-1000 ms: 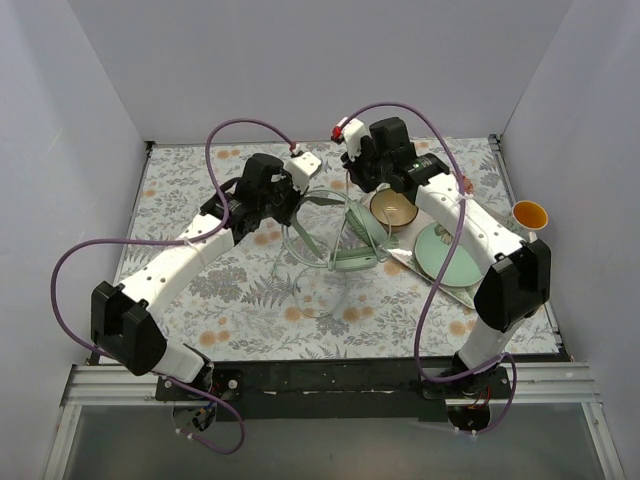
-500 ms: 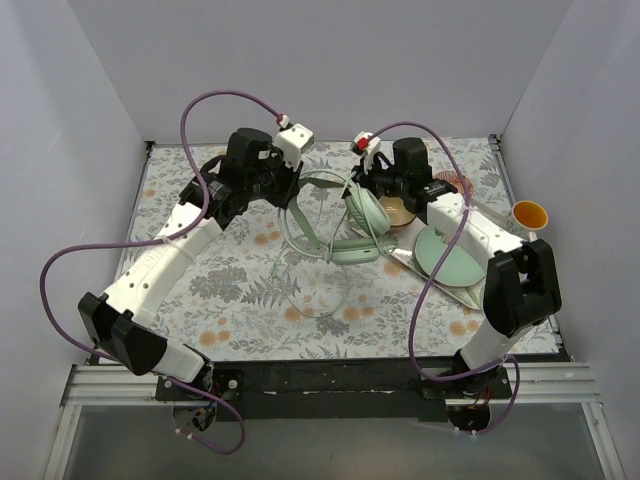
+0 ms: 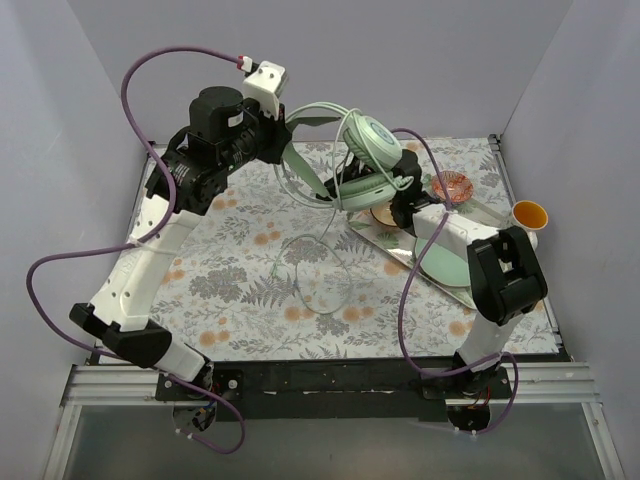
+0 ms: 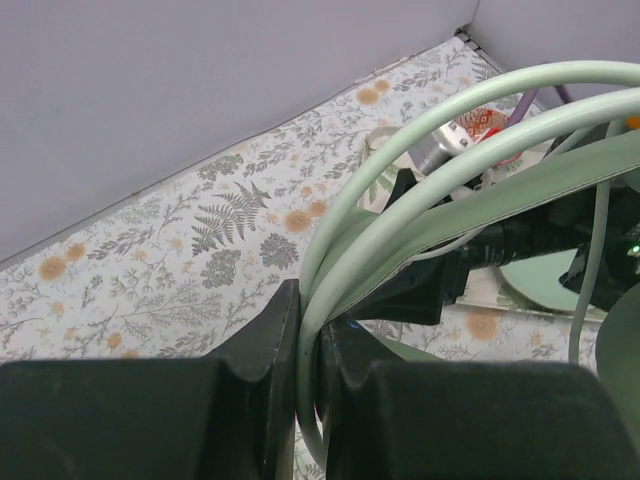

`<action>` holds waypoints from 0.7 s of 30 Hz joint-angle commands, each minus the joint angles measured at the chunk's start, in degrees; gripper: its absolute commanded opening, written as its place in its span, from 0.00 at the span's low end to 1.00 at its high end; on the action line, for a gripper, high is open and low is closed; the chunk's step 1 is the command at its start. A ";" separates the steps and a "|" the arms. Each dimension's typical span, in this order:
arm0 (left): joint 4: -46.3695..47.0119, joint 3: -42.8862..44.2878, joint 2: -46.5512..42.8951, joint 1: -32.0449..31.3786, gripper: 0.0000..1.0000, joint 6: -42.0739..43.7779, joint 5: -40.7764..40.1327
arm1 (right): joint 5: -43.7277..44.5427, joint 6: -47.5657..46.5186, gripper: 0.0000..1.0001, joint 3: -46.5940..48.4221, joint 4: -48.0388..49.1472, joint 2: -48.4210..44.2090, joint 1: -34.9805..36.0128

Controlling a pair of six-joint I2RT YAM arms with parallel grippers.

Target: Wrap the headphones

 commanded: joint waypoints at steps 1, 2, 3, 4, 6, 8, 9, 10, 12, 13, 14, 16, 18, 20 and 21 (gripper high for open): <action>2.54 6.15 0.39 0.24 0.00 -3.98 -3.32 | 2.10 5.78 0.59 -0.69 9.86 2.53 1.16; 2.98 7.03 0.48 0.24 0.00 -4.42 -3.76 | 2.37 7.62 0.59 -0.60 11.43 3.84 1.42; 3.42 7.91 0.83 0.24 0.00 -4.69 -4.90 | 2.37 8.51 0.59 -0.52 12.14 4.64 1.60; 3.42 8.97 1.09 0.24 0.00 -4.95 -5.52 | 2.46 9.39 0.58 -0.43 12.76 5.34 2.13; 4.30 11.61 1.71 0.24 0.00 -5.74 -7.79 | 2.89 12.11 0.56 -0.08 14.78 7.45 2.74; 5.35 12.75 1.54 0.24 0.00 -6.35 -9.38 | 3.86 13.69 0.54 0.01 15.23 9.12 3.53; 6.58 13.10 1.36 0.24 0.00 -6.62 -10.00 | 4.30 15.44 0.53 0.10 15.66 9.56 3.71; 6.94 13.54 1.36 0.24 0.00 -6.80 -10.96 | 4.48 16.15 0.50 0.01 16.10 10.61 4.06; 7.73 15.64 1.54 0.24 0.00 -6.89 -11.67 | 4.65 18.87 0.47 0.53 16.37 11.76 4.33; 7.90 16.35 2.06 0.24 0.00 -7.06 -12.72 | 4.39 19.67 0.43 0.89 16.37 12.98 4.59; 8.17 16.88 2.24 0.24 0.00 -7.15 -13.17 | 3.69 20.46 0.42 1.15 16.46 13.52 4.68; 8.61 17.94 2.76 0.32 0.00 -7.41 -13.70 | 3.51 22.13 0.41 1.59 16.72 14.57 5.12; 9.13 18.29 2.86 0.41 0.00 -7.50 -14.66 | 4.04 22.66 0.40 1.51 16.46 14.84 5.47; 9.40 18.55 3.20 0.59 0.00 -7.59 -15.36 | 4.30 23.19 0.37 1.51 16.28 15.19 6.17; 9.66 18.73 3.21 0.85 0.00 -7.68 -15.54 | 4.39 23.19 0.34 1.51 16.20 15.28 6.70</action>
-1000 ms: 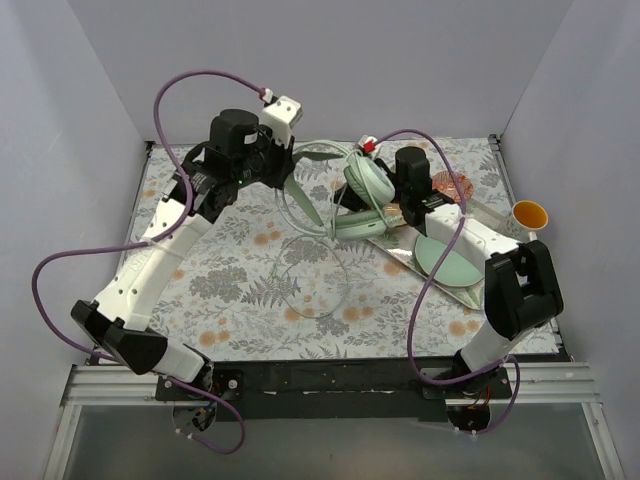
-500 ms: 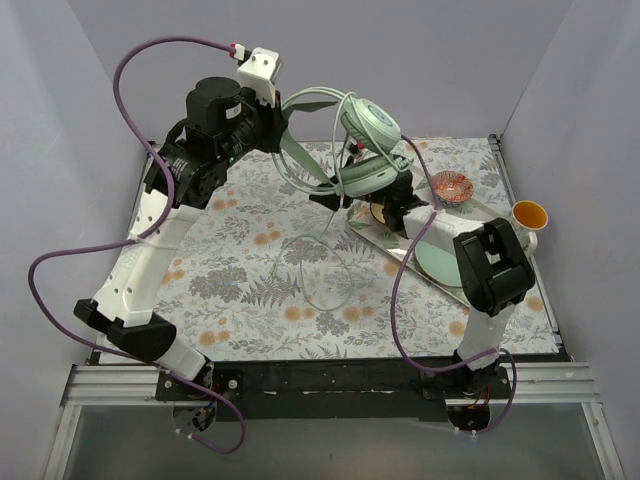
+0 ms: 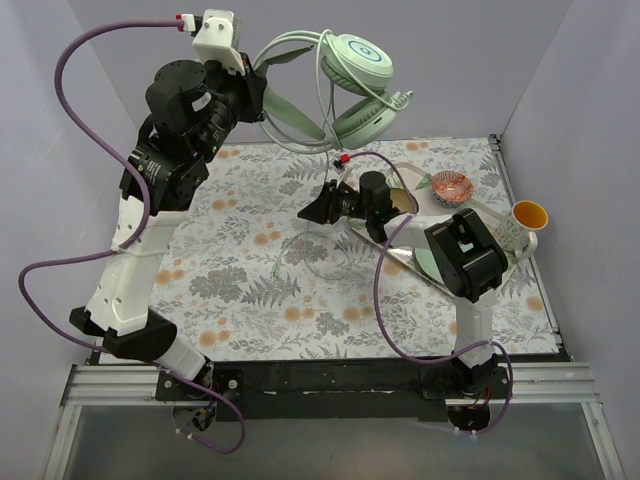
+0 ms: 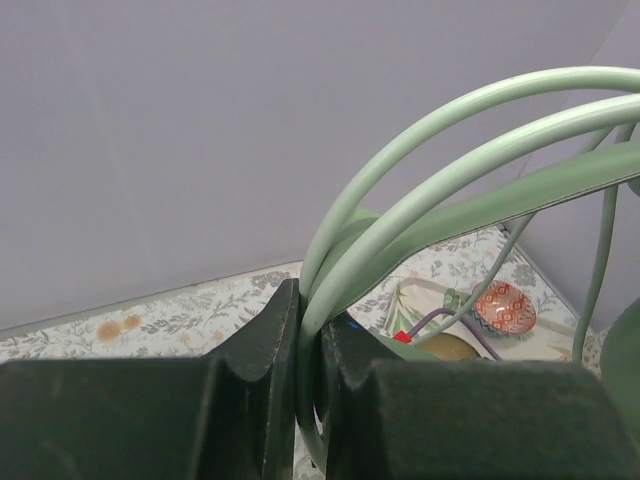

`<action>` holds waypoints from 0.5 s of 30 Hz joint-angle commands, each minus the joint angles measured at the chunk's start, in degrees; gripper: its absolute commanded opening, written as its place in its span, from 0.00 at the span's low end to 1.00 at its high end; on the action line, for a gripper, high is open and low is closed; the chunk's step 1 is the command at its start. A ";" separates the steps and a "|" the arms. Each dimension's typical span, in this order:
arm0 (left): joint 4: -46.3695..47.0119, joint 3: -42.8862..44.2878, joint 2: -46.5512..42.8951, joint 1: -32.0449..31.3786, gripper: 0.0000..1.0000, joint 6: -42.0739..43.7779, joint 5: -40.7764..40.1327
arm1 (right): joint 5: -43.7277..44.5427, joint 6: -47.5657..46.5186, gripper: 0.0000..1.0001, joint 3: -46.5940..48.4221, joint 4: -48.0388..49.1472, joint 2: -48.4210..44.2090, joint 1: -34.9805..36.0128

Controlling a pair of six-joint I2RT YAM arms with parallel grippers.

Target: Wrap the headphones

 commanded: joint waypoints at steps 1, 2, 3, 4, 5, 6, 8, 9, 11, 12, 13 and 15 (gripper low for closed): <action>5.75 2.99 0.15 0.96 0.00 -3.00 -2.91 | 0.67 2.80 0.28 1.77 2.54 0.03 1.45; 5.93 3.08 0.24 1.13 0.00 -2.91 -3.35 | 0.94 2.63 0.25 1.94 1.31 0.11 1.63; 6.54 3.17 0.41 1.83 0.00 -3.00 -3.44 | 1.11 2.45 0.22 2.21 -0.01 0.03 1.98; 6.63 3.09 0.59 2.45 0.00 -3.00 -3.44 | 1.38 2.19 0.15 2.56 -1.59 -0.24 2.33; 6.81 2.91 0.85 3.15 0.00 -3.78 -3.26 | 2.25 0.88 0.12 2.82 -5.69 -0.59 2.60; 7.07 2.82 1.29 5.59 0.00 -4.40 -2.04 | 2.78 -0.09 0.09 3.00 -7.82 -0.94 2.95; 7.16 2.47 1.99 9.20 0.00 -6.33 0.50 | 4.19 -4.03 0.04 3.70 -15.35 -2.17 4.35; 7.25 2.38 3.13 13.05 0.00 -8.17 2.78 | 4.54 -5.71 0.03 4.05 -18.27 -2.61 5.31; 7.68 1.69 4.27 16.15 0.00 -8.97 3.85 | 5.76 -10.26 0.01 4.75 -25.98 -4.01 6.46; 8.82 1.16 4.98 18.34 0.00 -9.15 3.77 | 6.38 -11.60 0.01 4.76 -28.21 -4.63 7.51; 9.52 0.63 5.33 19.32 0.00 -9.15 3.86 | 7.43 -12.74 0.01 4.67 -30.23 -5.85 8.04; 10.93 -0.43 6.12 21.34 0.00 -8.89 3.51 | 8.23 -16.60 0.01 5.54 -36.80 -6.83 9.88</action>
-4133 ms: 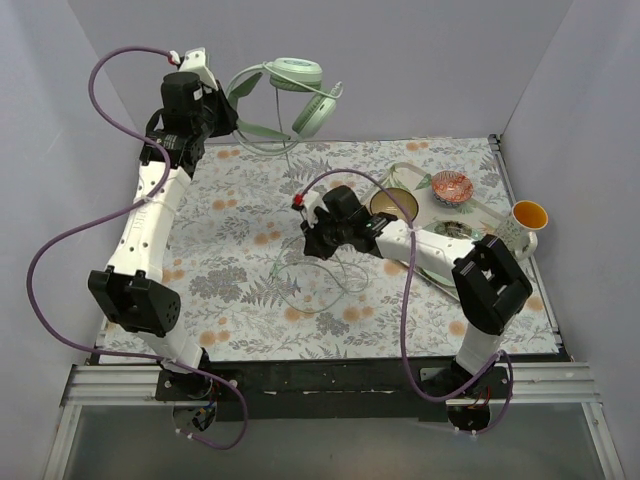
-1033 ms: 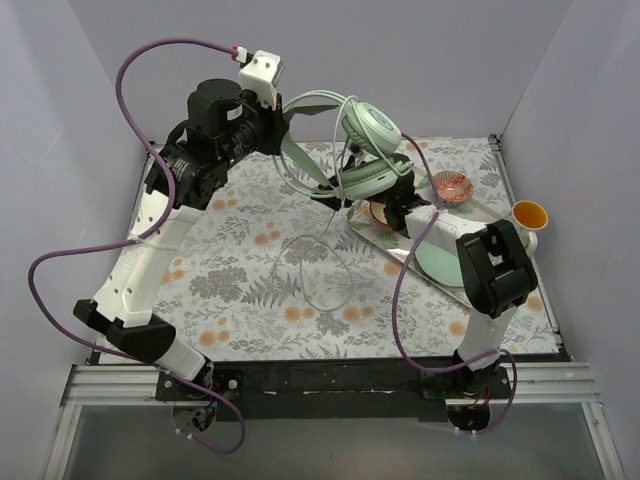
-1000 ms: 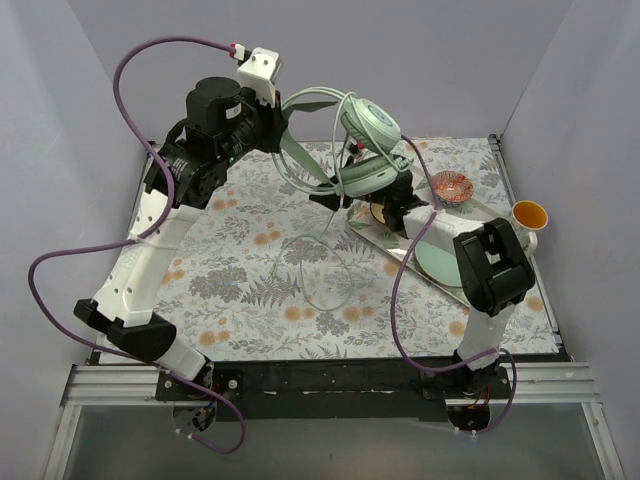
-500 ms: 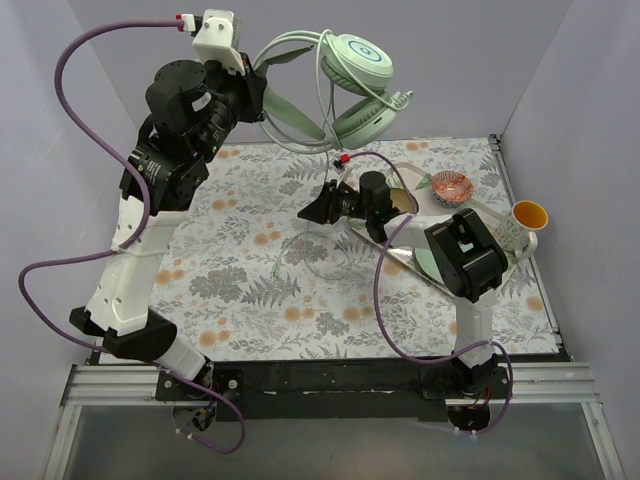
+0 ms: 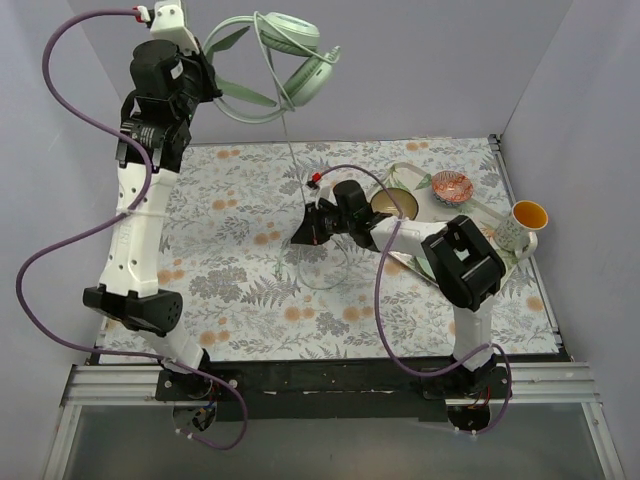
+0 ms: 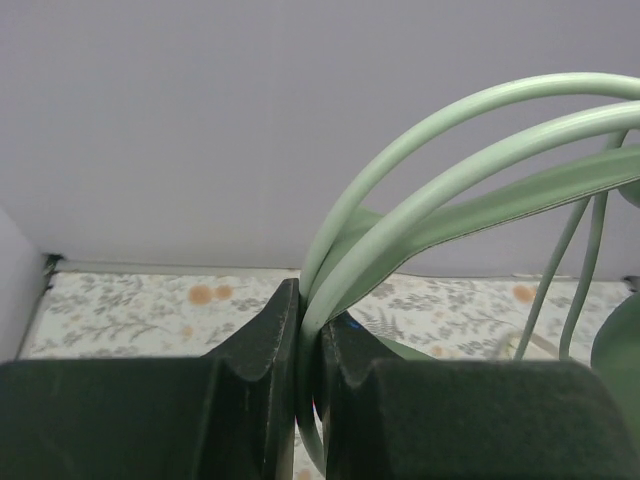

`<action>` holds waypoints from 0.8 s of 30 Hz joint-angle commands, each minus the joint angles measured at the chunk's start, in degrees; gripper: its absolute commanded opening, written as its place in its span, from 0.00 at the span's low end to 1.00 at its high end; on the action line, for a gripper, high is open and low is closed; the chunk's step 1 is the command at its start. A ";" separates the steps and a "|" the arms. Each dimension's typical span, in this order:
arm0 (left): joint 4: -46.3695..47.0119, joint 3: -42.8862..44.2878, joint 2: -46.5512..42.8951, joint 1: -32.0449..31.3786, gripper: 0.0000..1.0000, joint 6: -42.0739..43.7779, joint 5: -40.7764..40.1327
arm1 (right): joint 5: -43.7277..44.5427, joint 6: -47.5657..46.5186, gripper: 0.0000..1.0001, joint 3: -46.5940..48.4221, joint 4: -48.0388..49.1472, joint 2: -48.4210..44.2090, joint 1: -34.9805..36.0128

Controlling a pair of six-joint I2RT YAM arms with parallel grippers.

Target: Wrap the headphones

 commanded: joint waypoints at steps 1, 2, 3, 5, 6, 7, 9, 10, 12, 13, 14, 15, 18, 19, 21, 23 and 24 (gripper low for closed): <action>8.66 -0.95 0.74 4.41 0.00 -3.32 -0.64 | 4.08 -10.82 0.01 3.30 -17.93 -5.82 3.92; 9.45 -1.48 1.01 4.76 0.00 -2.53 -1.96 | 4.70 -12.14 0.01 3.91 -20.04 -6.18 4.63; 11.46 -3.31 1.36 5.29 0.00 -1.74 -3.02 | 5.49 -14.68 0.01 4.87 -25.02 -6.44 6.03; 13.14 -4.90 1.81 5.99 0.00 0.20 -5.30 | 8.30 -16.54 0.01 6.11 -29.19 -7.32 7.44; 14.72 -6.83 1.89 6.34 0.00 1.08 -5.92 | 8.74 -17.42 0.01 7.07 -31.03 -7.67 8.75; 15.78 -7.98 1.90 6.26 0.00 2.04 -7.06 | 9.18 -19.00 0.01 7.69 -34.01 -8.37 9.29; 20.50 -11.22 1.37 6.26 0.00 5.73 -10.66 | 10.41 -20.33 0.01 9.00 -37.54 -9.25 10.69; 22.19 -14.72 1.28 6.26 0.00 7.05 -11.89 | 12.07 -21.72 0.01 10.40 -41.30 -10.39 11.05; 27.79 -18.25 0.67 6.26 0.00 12.49 -15.06 | 14.45 -22.61 0.01 11.64 -44.31 -11.97 11.66; 29.48 -22.19 0.49 6.35 0.00 14.51 -15.42 | 17.42 -23.05 0.01 12.95 -46.15 -13.63 11.75; 31.15 -23.97 0.23 6.26 0.00 17.40 -15.86 | 19.10 -23.75 0.01 13.58 -48.60 -14.61 11.84; 33.52 -25.81 -0.21 6.26 0.00 18.65 -16.21 | 20.86 -24.28 0.01 14.37 -50.46 -15.40 11.75; 35.29 -31.70 -1.52 5.74 0.00 22.25 -14.38 | 27.80 -27.17 0.01 20.07 -57.14 -17.08 11.75; 35.65 -33.29 -1.88 5.30 0.00 23.48 -14.11 | 30.60 -27.97 0.01 21.65 -58.46 -17.16 11.75; 39.66 -39.78 -2.85 3.20 0.00 26.91 -14.89 | 33.43 -29.99 0.01 26.57 -62.23 -16.99 11.67; 43.10 -45.31 -4.95 1.43 0.00 33.32 -16.03 | 35.97 -31.57 0.01 29.65 -64.09 -16.55 11.67; 47.30 -51.00 -5.92 -0.58 0.00 35.52 -16.47 | 36.86 -32.97 0.01 32.28 -65.23 -16.46 11.49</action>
